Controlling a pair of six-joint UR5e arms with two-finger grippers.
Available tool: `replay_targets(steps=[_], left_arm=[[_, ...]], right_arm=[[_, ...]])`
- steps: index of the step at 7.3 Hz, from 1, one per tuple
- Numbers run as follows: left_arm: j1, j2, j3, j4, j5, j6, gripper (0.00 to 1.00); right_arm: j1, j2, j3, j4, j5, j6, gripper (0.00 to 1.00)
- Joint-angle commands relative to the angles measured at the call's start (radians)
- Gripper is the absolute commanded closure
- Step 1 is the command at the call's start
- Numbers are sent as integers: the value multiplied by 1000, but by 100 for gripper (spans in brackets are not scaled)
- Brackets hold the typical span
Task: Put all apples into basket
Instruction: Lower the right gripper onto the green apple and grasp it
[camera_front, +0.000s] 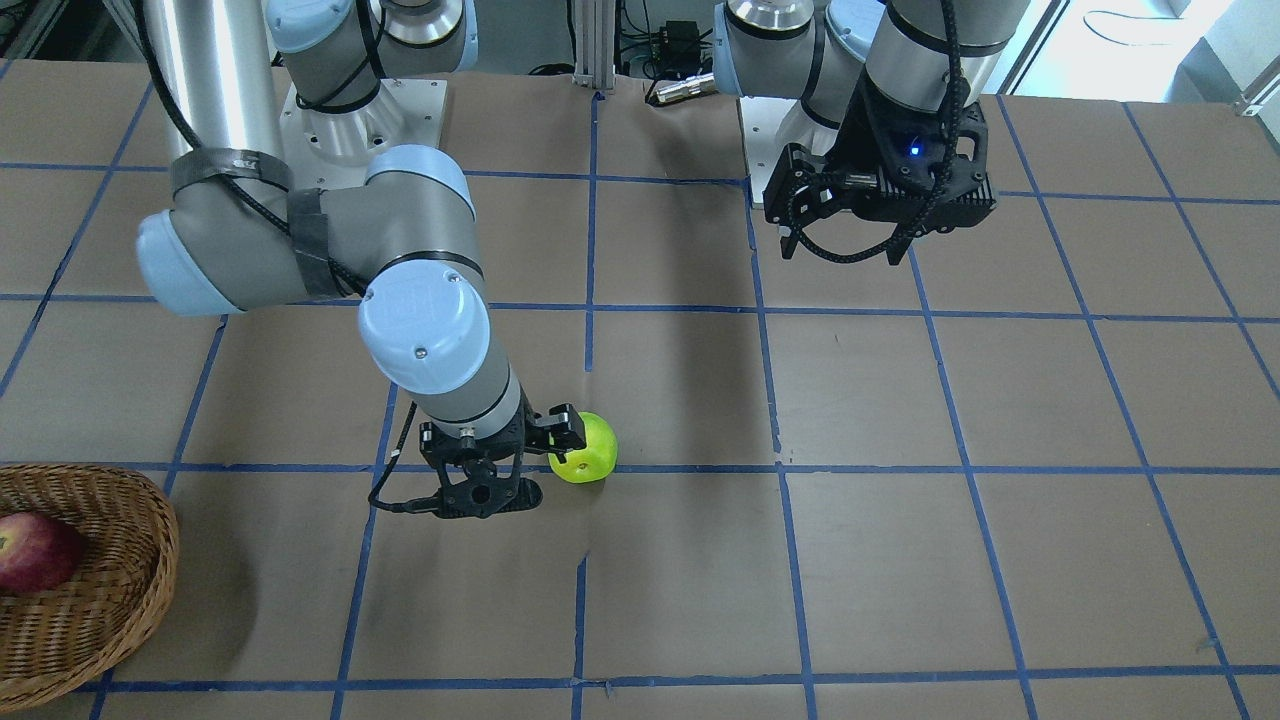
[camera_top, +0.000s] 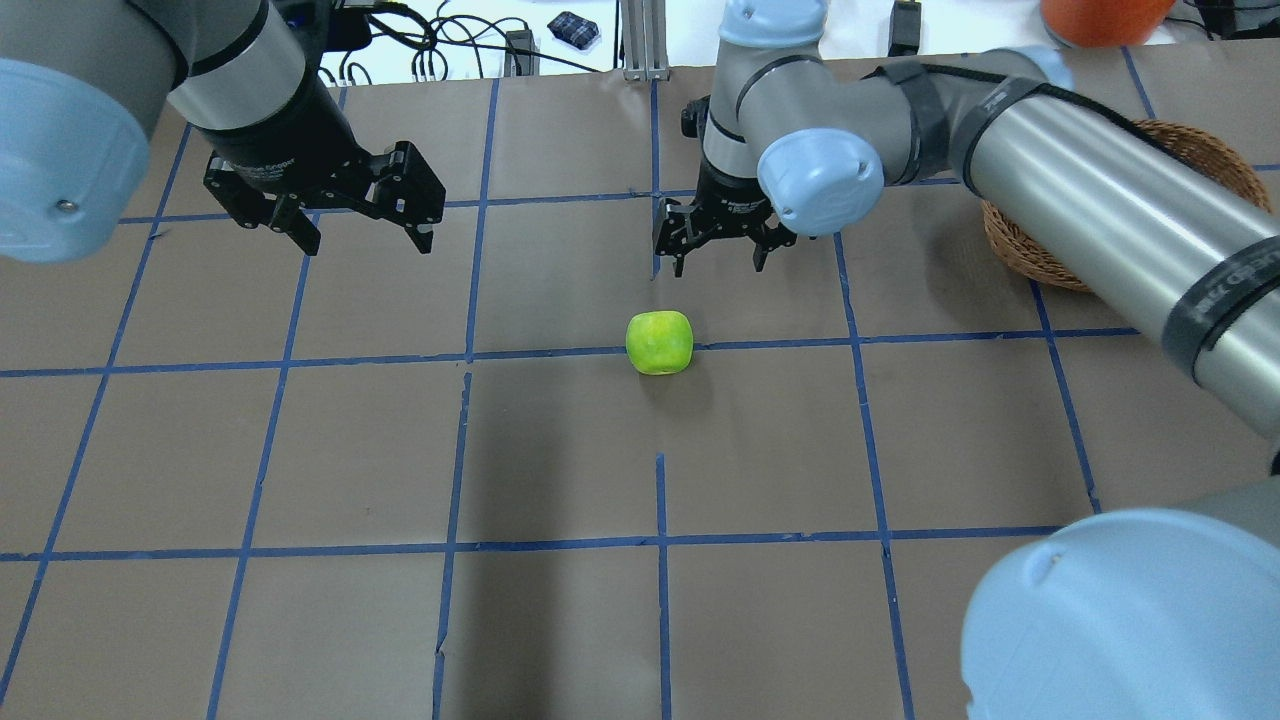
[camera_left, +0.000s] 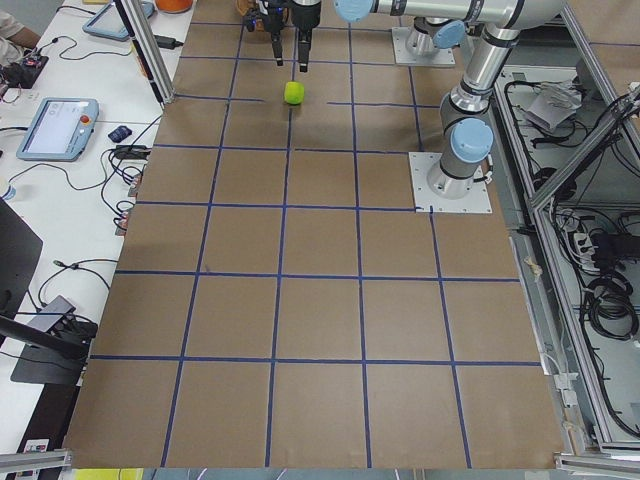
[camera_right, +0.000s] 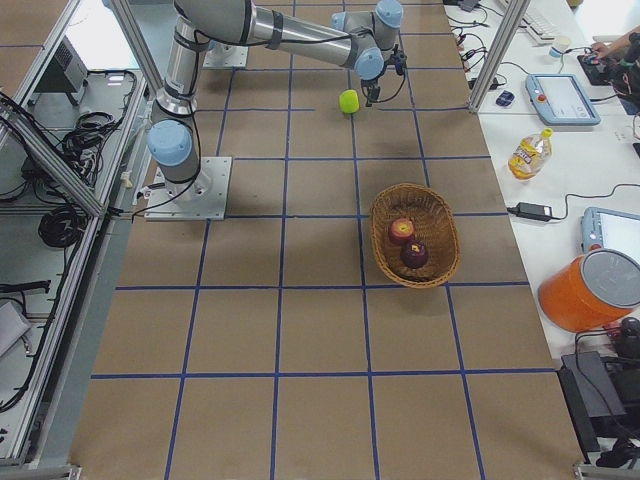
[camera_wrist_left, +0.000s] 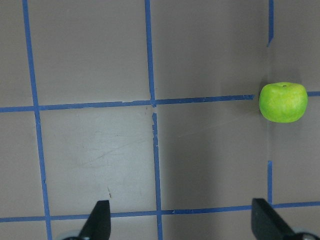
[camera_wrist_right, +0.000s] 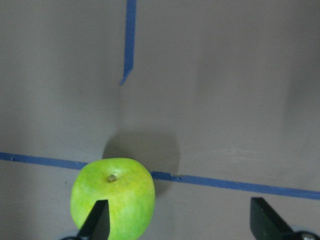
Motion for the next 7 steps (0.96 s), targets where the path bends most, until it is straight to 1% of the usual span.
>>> replay_targets(steps=[1,4,7], left_arm=[[0,1,-1,0,0,0,0],[1,1,-1,0,0,0,0],[1,1,-1,0,0,0,0]], right_arm=[[67,8,74,-121,13,38,0],[71,12,91,-121,12,49,0],[81,58,92,-185,25,53,0]])
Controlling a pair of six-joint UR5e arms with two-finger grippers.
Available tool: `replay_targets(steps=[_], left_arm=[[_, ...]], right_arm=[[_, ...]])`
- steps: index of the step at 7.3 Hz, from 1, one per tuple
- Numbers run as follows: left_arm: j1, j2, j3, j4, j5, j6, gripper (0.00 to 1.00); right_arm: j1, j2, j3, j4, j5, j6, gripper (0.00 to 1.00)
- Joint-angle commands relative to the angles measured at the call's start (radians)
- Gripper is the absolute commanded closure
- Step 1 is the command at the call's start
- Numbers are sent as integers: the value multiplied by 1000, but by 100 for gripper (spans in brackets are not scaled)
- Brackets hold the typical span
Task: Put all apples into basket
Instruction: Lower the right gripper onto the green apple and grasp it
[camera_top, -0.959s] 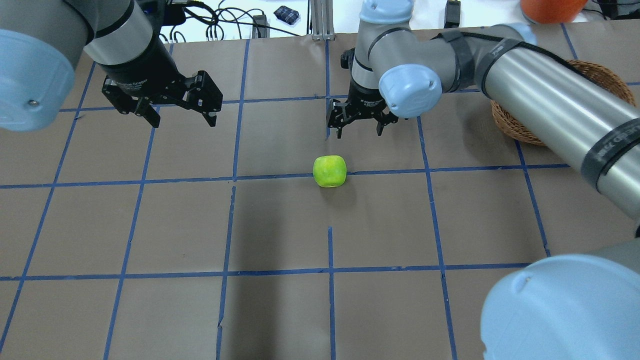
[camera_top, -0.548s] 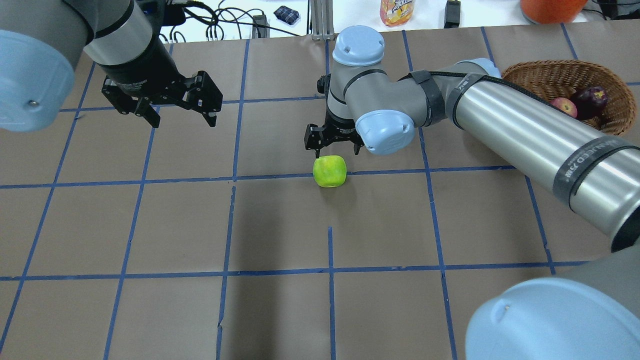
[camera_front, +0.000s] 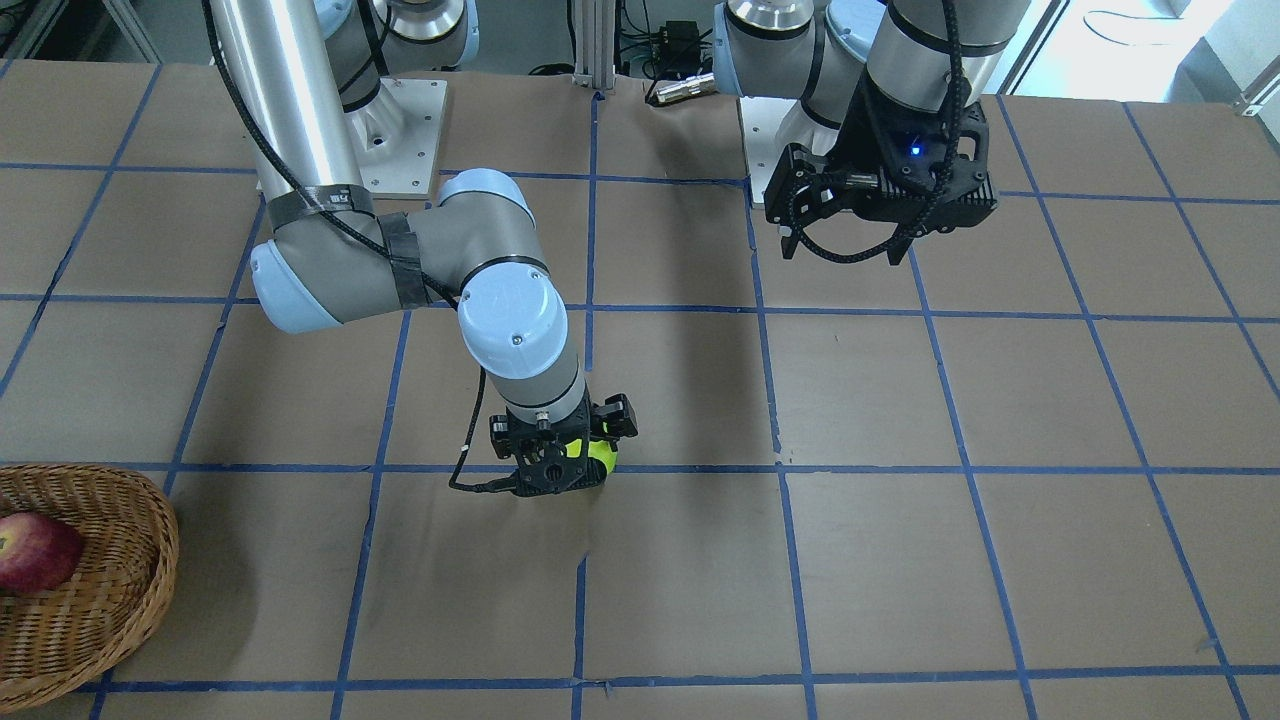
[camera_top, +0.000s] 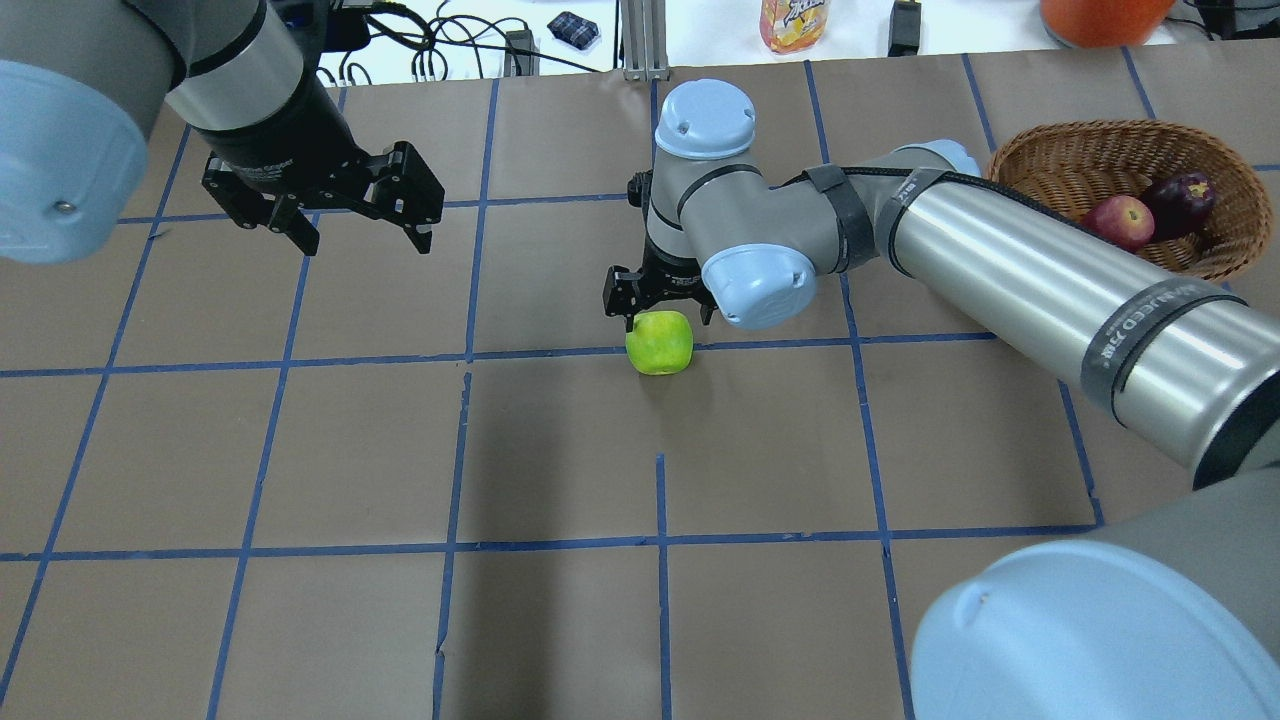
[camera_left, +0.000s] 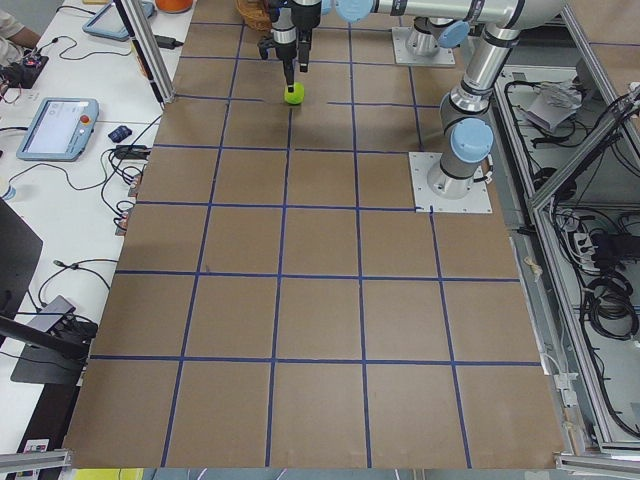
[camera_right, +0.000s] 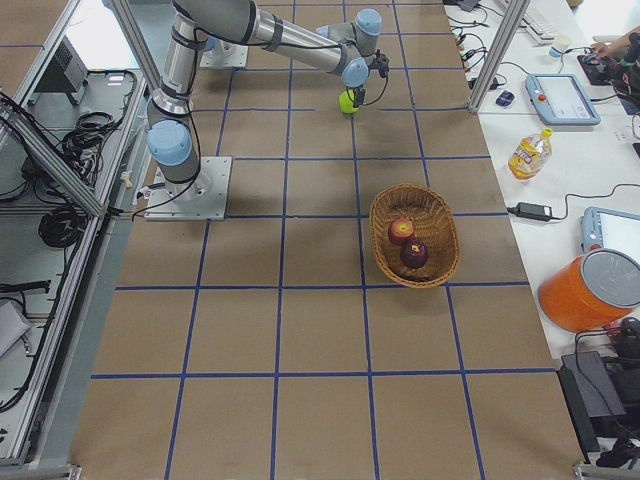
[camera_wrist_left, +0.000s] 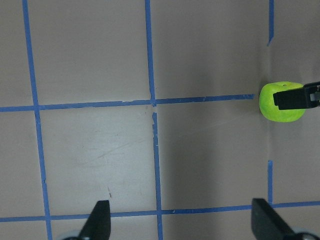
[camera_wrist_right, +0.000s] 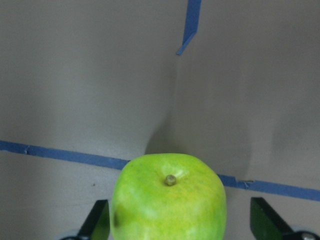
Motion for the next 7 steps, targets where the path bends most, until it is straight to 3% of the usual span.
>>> replay_targets(steps=[1,3,4,5,7], left_arm=[[0,0,2,0,0,0,0],[0,0,0,0,0,0,0],[0,0,-1,0,0,0,0],[0,0,-2,0,0,0,0],[0,0,-2,0,0,0,0]], right_arm=[[7,25,1,-27,9,-4,0],[7,32,1,-32,8,-8,3],[5,35,-2,-35,9,-4,46],[2,29,-13,-33,8,-10,97],[-22,-10,-19,-27,-3,-10,100]])
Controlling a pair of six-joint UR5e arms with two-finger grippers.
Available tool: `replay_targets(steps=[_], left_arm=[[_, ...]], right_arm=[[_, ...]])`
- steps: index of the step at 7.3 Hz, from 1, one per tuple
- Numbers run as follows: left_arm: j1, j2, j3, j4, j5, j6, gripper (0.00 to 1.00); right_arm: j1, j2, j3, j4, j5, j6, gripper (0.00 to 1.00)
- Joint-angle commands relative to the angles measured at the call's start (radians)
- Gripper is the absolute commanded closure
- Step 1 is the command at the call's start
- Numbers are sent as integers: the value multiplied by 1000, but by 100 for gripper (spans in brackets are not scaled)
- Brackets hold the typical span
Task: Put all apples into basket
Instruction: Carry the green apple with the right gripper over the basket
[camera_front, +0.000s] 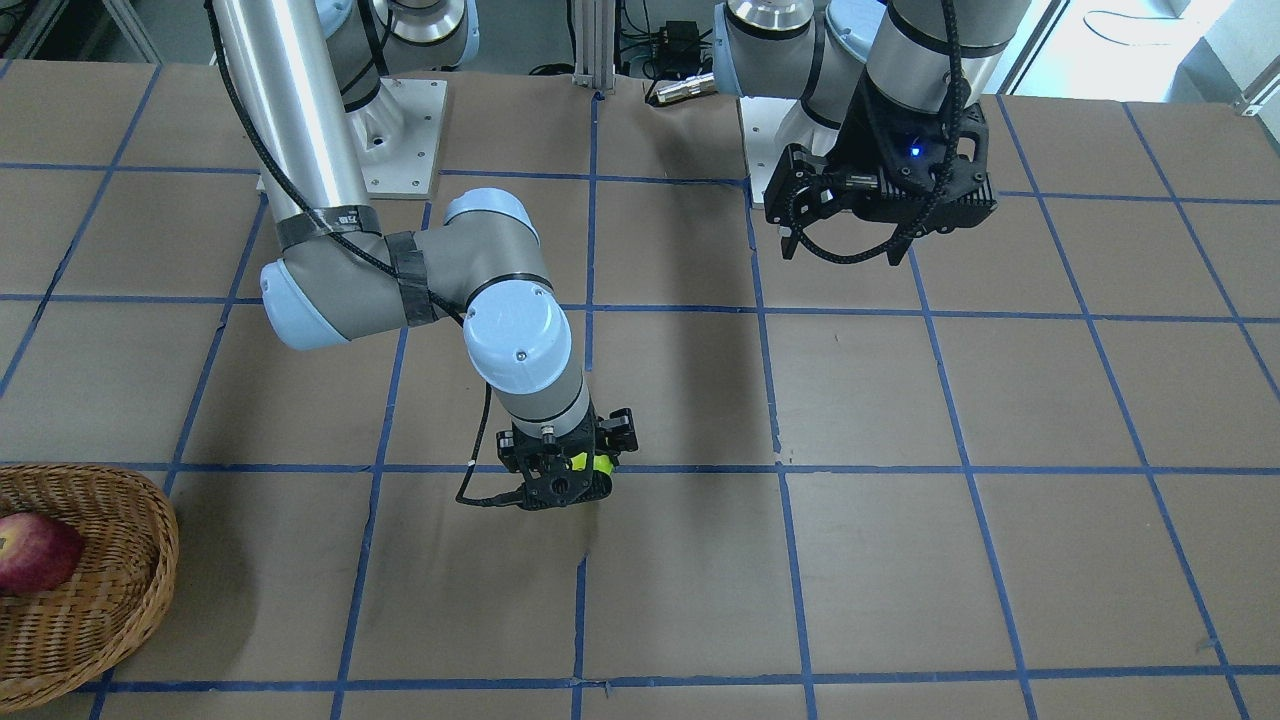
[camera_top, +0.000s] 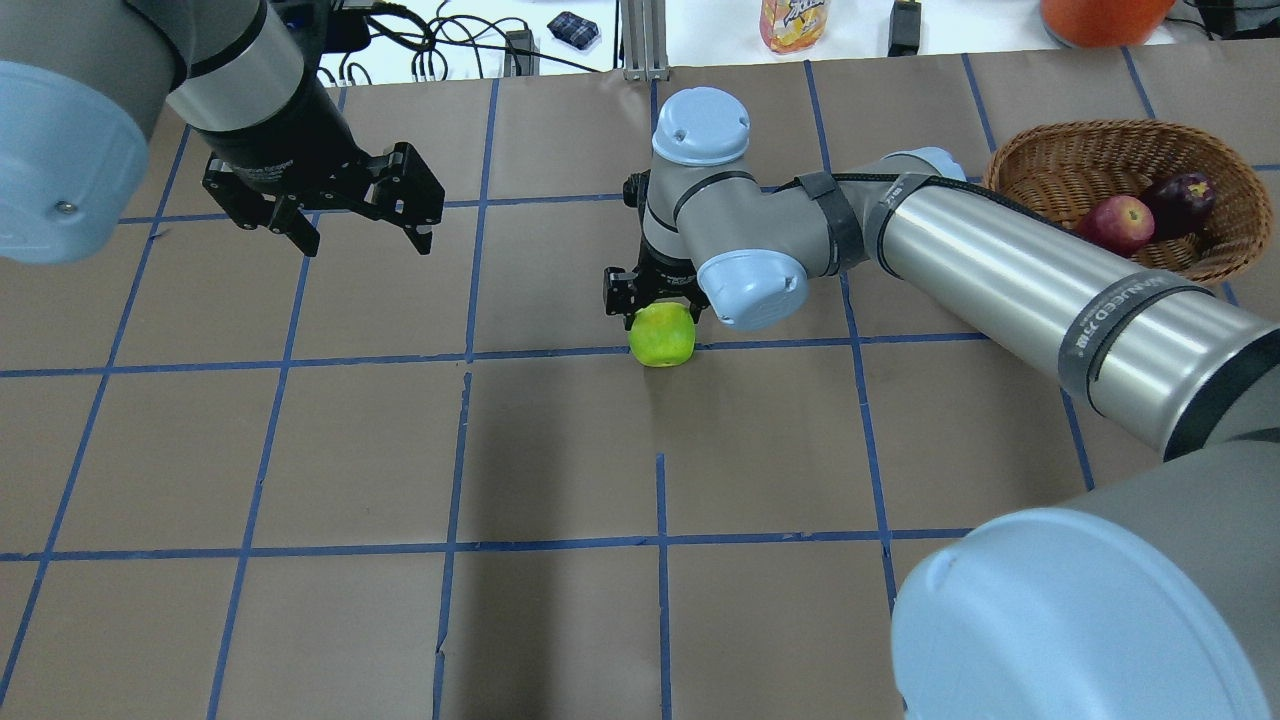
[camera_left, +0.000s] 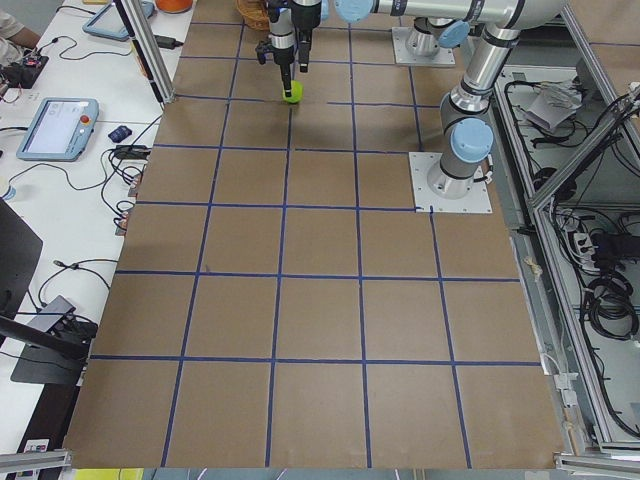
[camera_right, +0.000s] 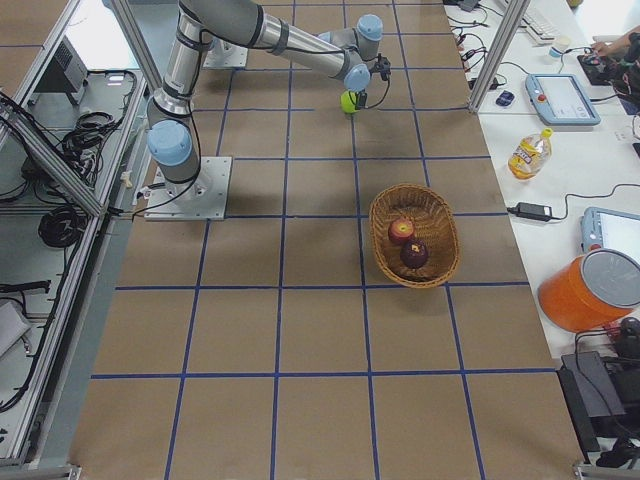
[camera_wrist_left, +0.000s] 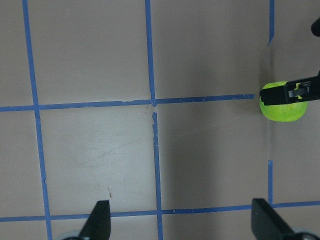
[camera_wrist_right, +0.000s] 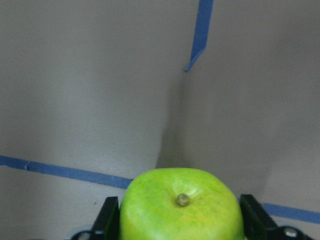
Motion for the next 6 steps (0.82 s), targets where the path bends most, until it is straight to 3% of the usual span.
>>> replay_targets(steps=[1,4,6], left_arm=[[0,0,0,0,0,0,0],[0,0,-2,9,0,0,0],[0,0,-3,9,2,2,0]], right_arm=[[-59,-58,-34,32,-12,-1,100],[-323,-100,-196,313,-16,-96,100],[-481,-101,-241,393,-152,-261,100]])
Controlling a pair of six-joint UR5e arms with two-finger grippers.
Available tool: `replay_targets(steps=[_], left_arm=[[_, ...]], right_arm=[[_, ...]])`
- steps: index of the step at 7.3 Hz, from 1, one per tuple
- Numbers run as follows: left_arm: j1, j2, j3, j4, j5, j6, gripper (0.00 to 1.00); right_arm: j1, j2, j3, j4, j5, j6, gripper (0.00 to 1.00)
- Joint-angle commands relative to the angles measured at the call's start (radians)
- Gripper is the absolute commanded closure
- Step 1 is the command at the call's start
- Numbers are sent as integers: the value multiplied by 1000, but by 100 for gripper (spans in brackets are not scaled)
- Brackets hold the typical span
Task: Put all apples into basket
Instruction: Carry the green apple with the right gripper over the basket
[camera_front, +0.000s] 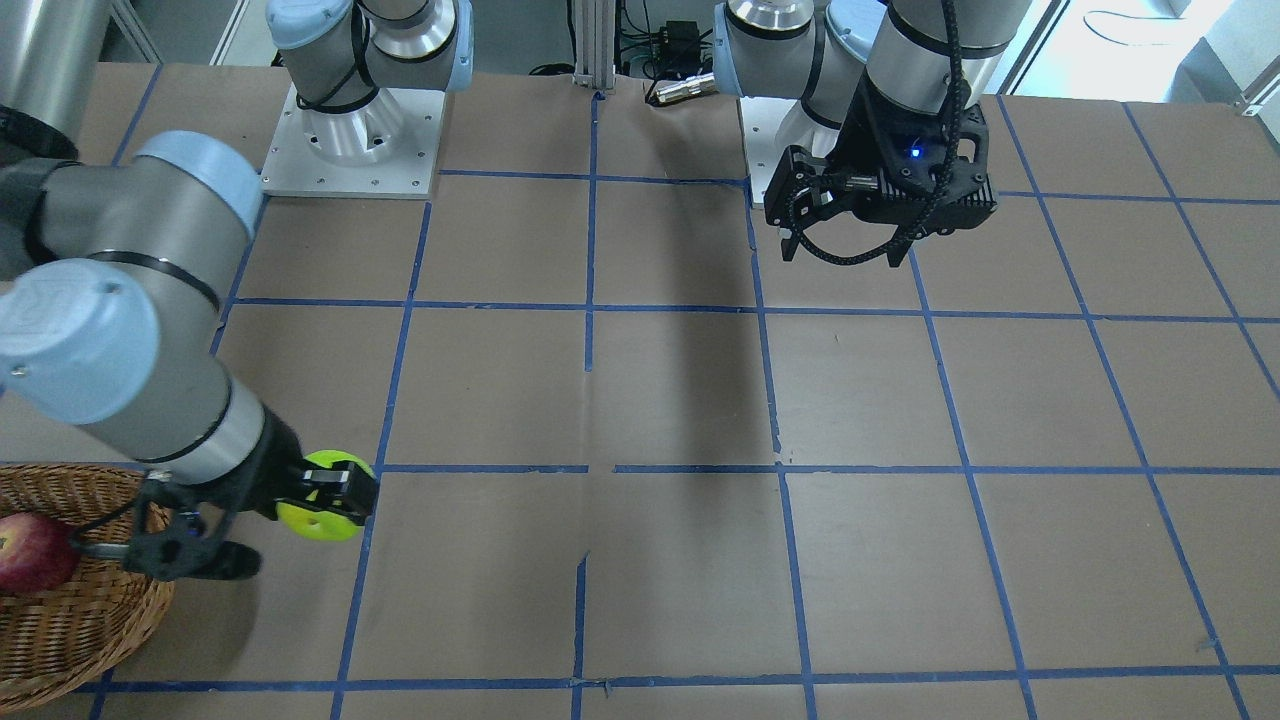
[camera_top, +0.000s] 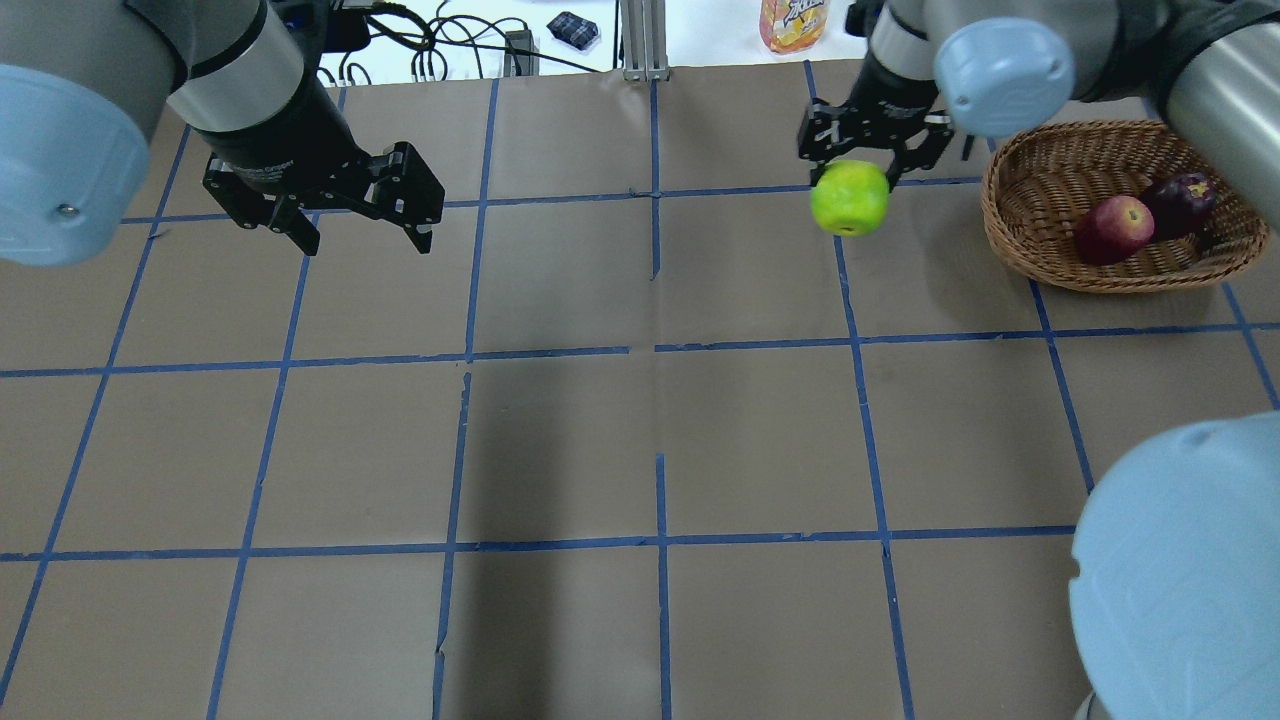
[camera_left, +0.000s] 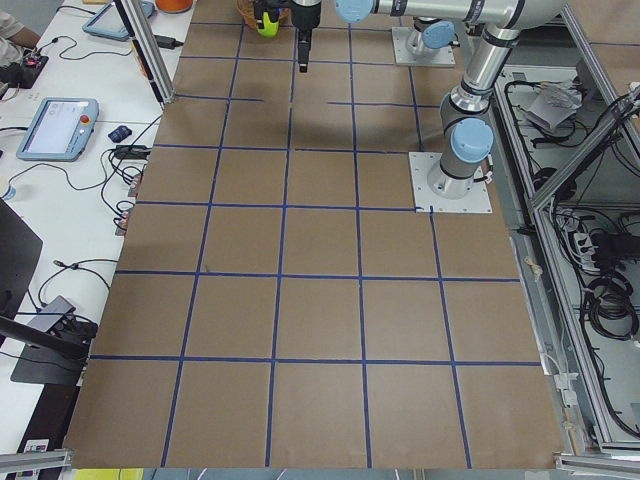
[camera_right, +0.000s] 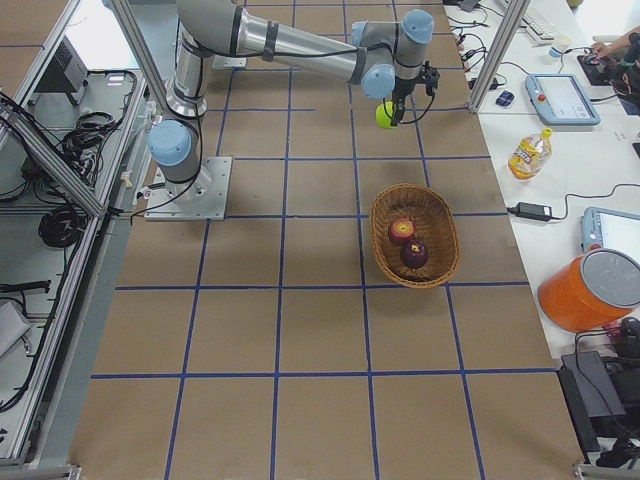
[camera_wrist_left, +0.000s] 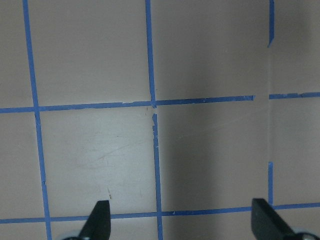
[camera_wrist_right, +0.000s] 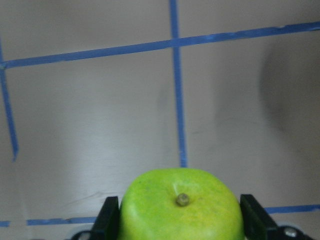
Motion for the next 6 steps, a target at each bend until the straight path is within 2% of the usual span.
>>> replay_targets(steps=[1,2,3,6], left_arm=[[0,2,0,0,1,0,0],[0,2,-2,0,1,0,0],[0,2,-3,0,1,1,0],[0,2,-3,3,1,0,0]], right_arm=[[-157,7,-25,39,-92,-239,100],[-206,21,-25,27,-93,-298,100],[-255,55,-30,-1,-147,-373,100],[-265,119,-30,-62,-141,-376,100]])
